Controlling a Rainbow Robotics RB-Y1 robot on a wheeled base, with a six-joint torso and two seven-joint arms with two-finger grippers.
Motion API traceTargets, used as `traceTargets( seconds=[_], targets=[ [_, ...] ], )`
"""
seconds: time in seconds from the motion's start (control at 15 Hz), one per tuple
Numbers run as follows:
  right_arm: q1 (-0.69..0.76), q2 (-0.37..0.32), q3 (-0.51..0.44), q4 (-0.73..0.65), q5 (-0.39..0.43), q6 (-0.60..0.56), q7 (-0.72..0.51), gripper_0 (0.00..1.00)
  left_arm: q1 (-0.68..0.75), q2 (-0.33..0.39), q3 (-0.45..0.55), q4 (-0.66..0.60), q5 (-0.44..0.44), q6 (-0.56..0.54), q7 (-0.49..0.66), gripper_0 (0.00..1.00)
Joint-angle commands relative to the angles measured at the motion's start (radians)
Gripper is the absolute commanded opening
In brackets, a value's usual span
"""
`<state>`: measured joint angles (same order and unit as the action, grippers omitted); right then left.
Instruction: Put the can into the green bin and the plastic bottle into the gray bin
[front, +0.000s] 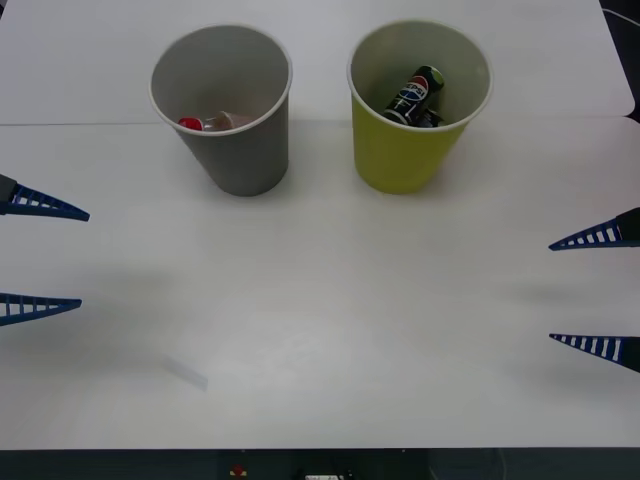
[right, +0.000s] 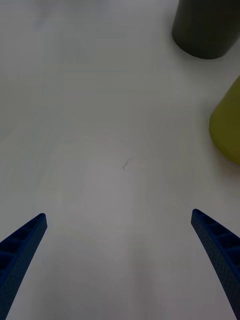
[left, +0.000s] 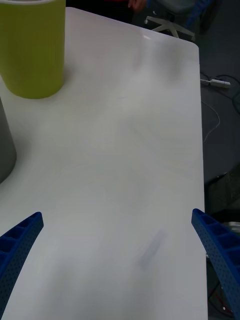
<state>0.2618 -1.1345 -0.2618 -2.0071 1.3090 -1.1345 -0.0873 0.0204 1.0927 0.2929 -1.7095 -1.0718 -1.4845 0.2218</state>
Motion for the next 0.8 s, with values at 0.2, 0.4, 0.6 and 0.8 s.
traceTargets(
  seconds=[0.2,0.4,0.6,0.8],
  targets=[
    [0.0,0.0,0.0,0.0,0.0,0.0,0.0,1.0,0.162,0.001,0.008,-0.116,0.026,0.145,-0.03,1.0],
    [0.0,0.0,0.0,0.0,0.0,0.0,0.0,1.0,0.184,-0.001,-0.014,-0.136,0.026,0.187,-0.038,1.0],
    [0.0,0.0,0.0,0.0,0.0,0.0,0.0,1.0,0.181,-0.001,-0.024,-0.136,0.024,0.19,-0.041,1.0],
    [0.0,0.0,0.0,0.0,0.0,0.0,0.0,1.0,0.181,-0.001,-0.024,-0.136,0.026,0.187,-0.042,1.0]
  ],
)
